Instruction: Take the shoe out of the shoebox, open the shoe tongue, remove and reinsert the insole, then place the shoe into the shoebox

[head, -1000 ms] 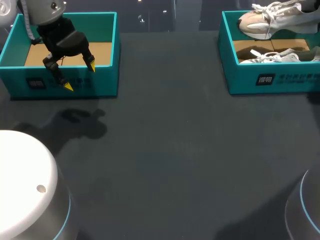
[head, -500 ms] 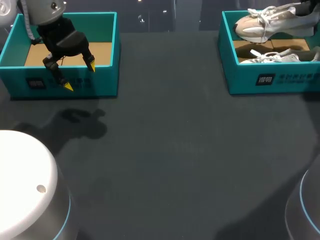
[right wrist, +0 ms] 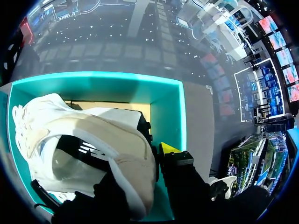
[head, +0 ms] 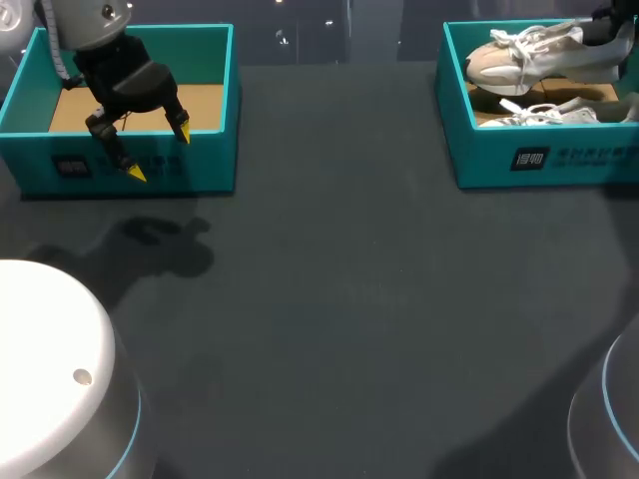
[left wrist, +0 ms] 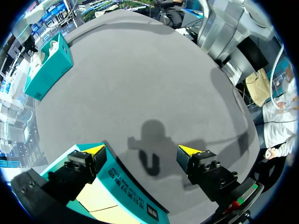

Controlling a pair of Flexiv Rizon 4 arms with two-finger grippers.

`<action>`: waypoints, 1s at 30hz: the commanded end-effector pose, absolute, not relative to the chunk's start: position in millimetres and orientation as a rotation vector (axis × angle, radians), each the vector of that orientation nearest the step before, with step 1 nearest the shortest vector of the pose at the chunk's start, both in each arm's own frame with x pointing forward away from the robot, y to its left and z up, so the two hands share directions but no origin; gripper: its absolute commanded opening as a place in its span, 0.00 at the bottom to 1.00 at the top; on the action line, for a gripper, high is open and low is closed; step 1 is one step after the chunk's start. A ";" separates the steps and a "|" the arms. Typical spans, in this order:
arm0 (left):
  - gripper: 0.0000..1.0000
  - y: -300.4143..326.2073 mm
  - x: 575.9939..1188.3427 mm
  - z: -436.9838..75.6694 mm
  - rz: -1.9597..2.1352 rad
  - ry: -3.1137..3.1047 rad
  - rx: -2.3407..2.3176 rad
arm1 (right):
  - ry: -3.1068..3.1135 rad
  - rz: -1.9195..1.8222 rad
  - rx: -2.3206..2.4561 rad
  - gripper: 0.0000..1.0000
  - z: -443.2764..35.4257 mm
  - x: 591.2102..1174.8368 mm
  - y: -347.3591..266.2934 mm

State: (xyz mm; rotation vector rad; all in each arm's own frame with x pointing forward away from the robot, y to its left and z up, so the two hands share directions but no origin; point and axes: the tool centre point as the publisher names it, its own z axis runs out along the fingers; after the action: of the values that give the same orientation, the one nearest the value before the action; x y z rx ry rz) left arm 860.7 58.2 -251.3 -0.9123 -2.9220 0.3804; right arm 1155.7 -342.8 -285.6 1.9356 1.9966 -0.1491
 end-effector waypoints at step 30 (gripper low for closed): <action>1.00 58.8 860.1 -251.2 0.379 -2.923 -0.913 | 2.074 -0.196 1.957 0.00 -345.5 1178.6 -334.4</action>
State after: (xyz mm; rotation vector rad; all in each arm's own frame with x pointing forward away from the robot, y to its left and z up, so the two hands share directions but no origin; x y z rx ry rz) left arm 860.8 58.2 -251.3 -0.9122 -2.9221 0.3804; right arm 1172.1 -332.6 -341.2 1.9504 2.0675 -0.1927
